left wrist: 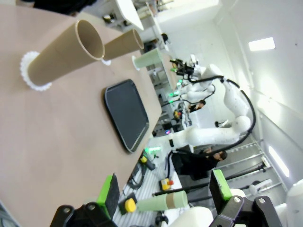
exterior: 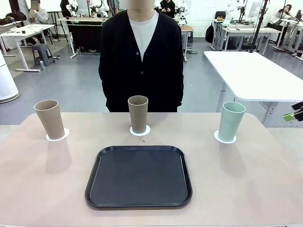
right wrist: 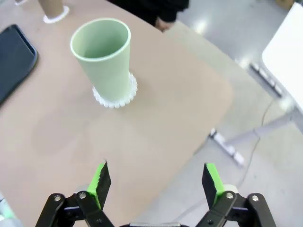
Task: Place coasters on the table and set cups on them.
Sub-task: Take one Reusable plastic cup from the Flat Tray and place it on a coaster set by the human.
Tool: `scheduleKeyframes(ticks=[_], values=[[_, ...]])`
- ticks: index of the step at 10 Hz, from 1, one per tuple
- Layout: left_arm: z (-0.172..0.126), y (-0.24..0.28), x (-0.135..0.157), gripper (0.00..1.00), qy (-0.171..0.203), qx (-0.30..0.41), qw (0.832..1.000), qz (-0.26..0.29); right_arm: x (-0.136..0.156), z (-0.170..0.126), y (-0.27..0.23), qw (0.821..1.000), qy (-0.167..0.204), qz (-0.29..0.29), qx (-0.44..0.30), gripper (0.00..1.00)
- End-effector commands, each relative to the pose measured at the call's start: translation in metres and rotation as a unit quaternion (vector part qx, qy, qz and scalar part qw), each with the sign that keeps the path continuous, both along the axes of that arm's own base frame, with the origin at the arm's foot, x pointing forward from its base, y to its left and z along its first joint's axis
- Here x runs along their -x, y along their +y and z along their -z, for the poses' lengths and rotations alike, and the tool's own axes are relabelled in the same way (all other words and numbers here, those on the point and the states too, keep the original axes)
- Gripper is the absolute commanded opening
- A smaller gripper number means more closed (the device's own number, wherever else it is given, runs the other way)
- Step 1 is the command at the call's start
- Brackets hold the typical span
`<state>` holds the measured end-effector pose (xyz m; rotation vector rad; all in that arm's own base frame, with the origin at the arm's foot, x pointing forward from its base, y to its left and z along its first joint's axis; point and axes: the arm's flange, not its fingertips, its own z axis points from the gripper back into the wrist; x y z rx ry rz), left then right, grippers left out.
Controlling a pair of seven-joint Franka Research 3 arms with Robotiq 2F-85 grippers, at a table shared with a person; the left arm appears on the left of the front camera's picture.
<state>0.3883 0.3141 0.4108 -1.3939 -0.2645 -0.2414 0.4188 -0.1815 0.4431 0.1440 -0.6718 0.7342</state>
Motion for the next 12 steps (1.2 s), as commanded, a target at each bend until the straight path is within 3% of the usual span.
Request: scheduleKeyframes(ticks=[1,4,6,7,12], values=[[-0.002,0.001,0.0,1.0,0.007,-0.004,1.0,-0.002,0.023,-0.023,0.032,0.998,0.052,0.029,0.029,1.0],[-0.002,0.001,0.0,1.0,0.007,-0.004,1.0,-0.002,0.03,-0.046,0.05,0.995,0.034,0.087,0.039,1.0],[-0.002,0.001,0.0,1.0,0.007,-0.004,1.0,-0.002,0.016,-0.037,0.049,0.998,0.036,0.055,0.026,1.0],[-0.002,0.001,0.0,1.0,0.007,-0.004,1.0,-0.002,0.029,-0.051,0.048,0.996,0.036,0.073,0.036,1.0],[-0.002,0.001,0.0,1.0,0.007,-0.004,1.0,-0.002,0.029,-0.051,0.048,0.996,0.036,0.073,0.036,1.0]])
